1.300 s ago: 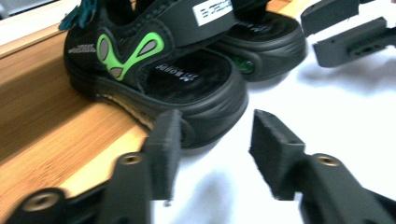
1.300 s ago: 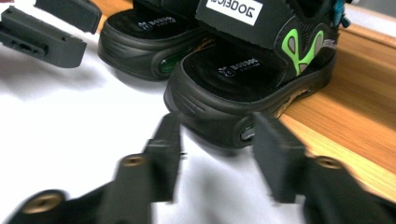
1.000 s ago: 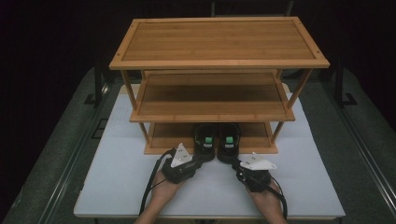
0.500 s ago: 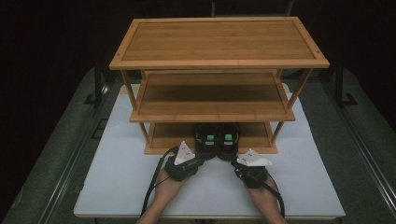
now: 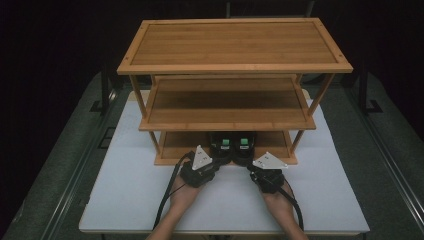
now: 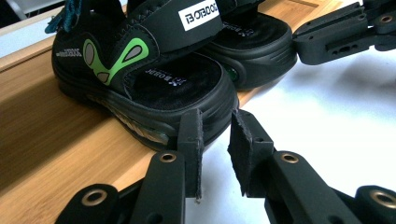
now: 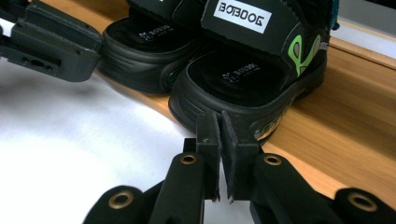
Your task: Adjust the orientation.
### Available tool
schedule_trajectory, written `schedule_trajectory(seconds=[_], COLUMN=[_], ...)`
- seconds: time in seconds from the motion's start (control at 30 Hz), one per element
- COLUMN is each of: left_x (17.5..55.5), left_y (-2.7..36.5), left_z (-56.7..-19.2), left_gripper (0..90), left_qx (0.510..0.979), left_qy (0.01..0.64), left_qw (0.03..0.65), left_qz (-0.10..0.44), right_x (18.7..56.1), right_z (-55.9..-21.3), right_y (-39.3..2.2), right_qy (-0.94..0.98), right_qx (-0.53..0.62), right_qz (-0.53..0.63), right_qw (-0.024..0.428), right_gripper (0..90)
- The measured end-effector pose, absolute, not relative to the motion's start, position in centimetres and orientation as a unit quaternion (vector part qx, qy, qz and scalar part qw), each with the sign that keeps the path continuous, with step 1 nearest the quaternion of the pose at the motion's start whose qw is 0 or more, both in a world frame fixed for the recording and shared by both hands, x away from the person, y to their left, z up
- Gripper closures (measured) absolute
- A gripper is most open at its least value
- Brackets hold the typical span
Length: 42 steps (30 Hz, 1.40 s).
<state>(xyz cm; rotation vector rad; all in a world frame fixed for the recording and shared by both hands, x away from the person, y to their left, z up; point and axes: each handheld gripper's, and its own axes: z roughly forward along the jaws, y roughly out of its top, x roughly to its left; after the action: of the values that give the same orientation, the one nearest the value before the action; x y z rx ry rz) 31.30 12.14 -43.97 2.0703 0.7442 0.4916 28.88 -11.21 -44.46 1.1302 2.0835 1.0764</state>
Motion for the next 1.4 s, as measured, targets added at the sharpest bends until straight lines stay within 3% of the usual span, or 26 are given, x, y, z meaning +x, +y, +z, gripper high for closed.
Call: schedule_trajectory(seconds=[1.4], left_x=[32.9], left_y=[11.9], left_z=[-44.2], left_gripper=[72.5], left_qx=[0.826], left_qy=[0.314], left_qw=[0.425], left_qz=[0.198], right_x=[30.6], right_z=[-44.6], right_y=[-10.8], right_qy=[0.764], right_qx=[0.43], right_qz=[0.4], right_qw=[0.267], right_gripper=[84.6])
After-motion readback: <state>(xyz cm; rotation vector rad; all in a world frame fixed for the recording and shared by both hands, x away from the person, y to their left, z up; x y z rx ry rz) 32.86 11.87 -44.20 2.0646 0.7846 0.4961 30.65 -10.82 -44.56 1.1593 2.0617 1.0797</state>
